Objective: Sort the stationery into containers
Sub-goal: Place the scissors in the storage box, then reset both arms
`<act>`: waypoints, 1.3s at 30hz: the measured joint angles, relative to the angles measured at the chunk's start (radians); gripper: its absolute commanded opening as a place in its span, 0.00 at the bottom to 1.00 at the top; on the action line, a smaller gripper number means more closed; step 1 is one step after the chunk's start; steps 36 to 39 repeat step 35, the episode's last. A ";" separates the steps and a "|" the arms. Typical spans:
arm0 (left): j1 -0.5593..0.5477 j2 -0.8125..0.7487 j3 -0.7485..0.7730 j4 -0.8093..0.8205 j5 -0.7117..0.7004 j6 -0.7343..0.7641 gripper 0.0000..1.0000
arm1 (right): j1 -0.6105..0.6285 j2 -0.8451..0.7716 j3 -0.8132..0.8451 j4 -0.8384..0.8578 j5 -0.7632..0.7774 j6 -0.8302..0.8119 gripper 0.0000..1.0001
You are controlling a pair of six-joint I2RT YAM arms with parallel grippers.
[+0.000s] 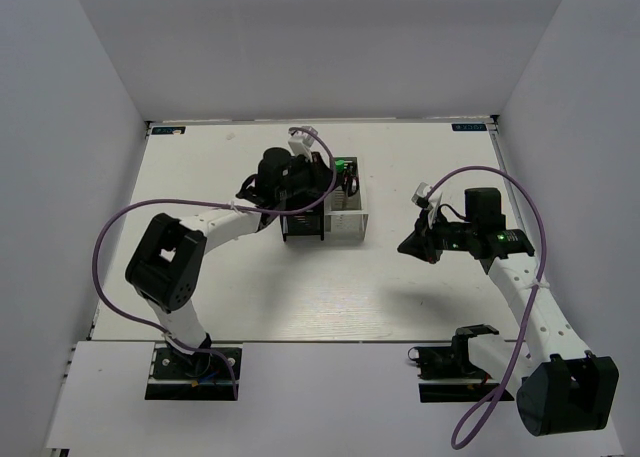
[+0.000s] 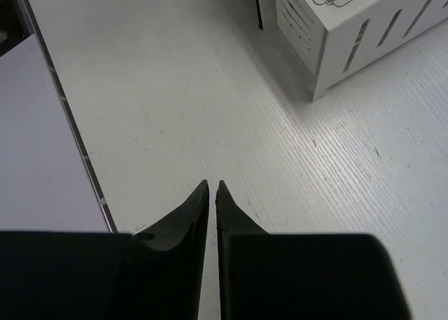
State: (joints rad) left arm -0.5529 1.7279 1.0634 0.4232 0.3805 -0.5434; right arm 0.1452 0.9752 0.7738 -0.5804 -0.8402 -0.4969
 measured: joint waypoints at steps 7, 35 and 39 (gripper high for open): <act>-0.021 0.006 0.026 -0.087 -0.010 0.062 0.58 | -0.003 0.000 0.000 -0.002 -0.001 -0.005 0.17; -0.172 -0.803 -0.069 -1.188 -0.533 0.270 1.00 | -0.014 -0.013 0.002 0.220 0.770 0.493 0.90; -0.172 -0.803 -0.069 -1.188 -0.533 0.270 1.00 | -0.014 -0.013 0.002 0.220 0.770 0.493 0.90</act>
